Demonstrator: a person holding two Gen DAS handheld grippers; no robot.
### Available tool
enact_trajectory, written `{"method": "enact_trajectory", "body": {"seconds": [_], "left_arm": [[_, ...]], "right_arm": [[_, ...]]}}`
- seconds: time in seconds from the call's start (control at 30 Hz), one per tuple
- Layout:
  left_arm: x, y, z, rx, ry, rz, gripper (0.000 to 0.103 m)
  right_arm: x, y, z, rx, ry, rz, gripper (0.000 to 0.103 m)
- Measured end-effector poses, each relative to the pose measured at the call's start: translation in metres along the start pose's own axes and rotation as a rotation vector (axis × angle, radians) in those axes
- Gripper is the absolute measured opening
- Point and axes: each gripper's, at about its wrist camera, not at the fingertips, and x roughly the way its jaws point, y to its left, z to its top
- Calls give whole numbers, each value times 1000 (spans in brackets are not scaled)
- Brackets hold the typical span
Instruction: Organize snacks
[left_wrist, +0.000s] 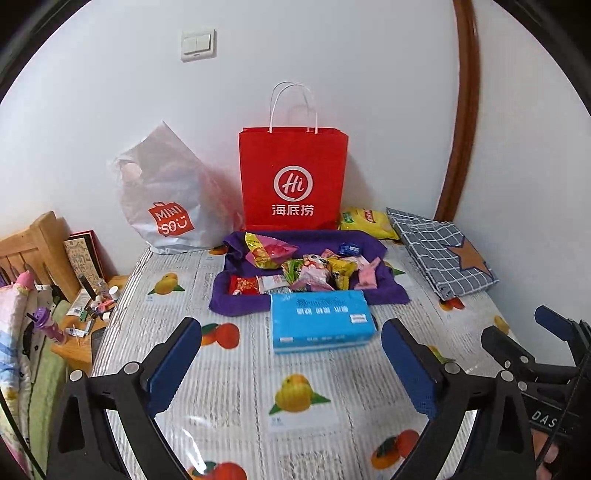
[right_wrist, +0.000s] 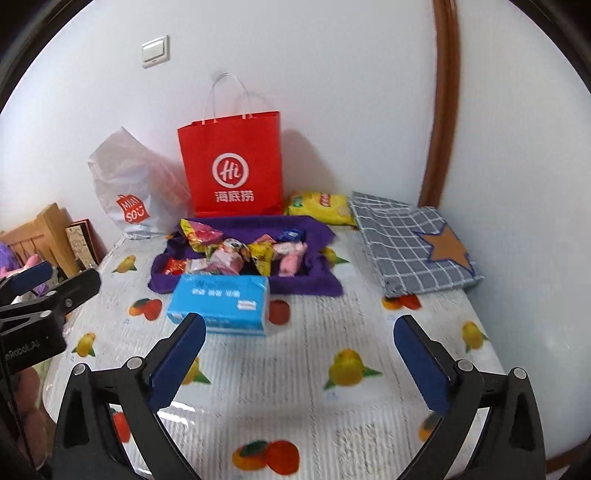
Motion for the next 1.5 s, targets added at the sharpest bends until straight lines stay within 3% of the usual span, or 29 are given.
{"method": "enact_trajectory", "body": {"seconds": [0.43,1.5], "left_arm": [[-28,-6,-15,18,-38,0,100],[-31,-16,-20,20,-23,-5,100]], "right_arm": [[-42,-8,-23,0,-68,-24,102],[-52,-3,-28,3,-84,-6,102]]}}
